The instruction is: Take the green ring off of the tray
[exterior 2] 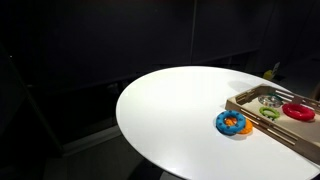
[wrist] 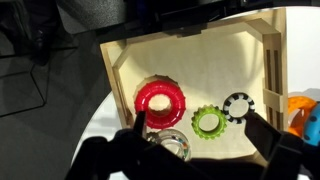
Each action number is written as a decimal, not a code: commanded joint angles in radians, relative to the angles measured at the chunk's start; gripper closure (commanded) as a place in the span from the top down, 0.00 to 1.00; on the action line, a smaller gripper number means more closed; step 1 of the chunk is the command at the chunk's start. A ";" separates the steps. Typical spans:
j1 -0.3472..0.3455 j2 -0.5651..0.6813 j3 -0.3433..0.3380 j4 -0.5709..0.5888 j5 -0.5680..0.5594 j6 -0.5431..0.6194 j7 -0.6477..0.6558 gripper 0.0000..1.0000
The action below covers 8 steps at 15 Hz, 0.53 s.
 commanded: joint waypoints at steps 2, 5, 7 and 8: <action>0.029 0.045 0.019 0.030 0.023 0.053 -0.005 1.00; 0.047 0.083 0.038 0.048 0.020 0.102 0.008 1.00; 0.051 0.119 0.050 0.058 0.010 0.146 0.013 1.00; 0.053 0.140 0.053 0.063 0.009 0.168 0.013 1.00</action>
